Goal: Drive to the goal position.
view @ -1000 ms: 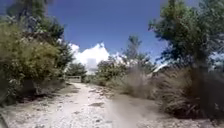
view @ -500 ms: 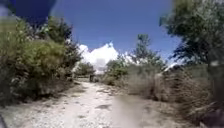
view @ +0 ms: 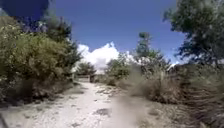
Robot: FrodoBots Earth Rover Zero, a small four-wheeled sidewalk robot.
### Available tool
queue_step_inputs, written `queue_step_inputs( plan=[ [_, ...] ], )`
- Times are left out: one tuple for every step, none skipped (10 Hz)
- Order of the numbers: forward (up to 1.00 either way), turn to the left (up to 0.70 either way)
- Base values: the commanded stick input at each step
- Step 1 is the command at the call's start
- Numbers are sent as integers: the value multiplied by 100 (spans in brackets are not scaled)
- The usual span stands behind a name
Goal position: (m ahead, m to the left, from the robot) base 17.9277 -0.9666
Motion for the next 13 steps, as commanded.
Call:
queue_step_inputs(
  plan=[
    [44, 2],
    [44, 2],
    [44, 2],
    [44, 2],
    [44, 2],
    [44, 2],
    [44, 2],
    [44, 3],
    [44, 3],
    [44, 3],
    [44, 3],
    [44, 3],
    [44, 15]
  ],
)
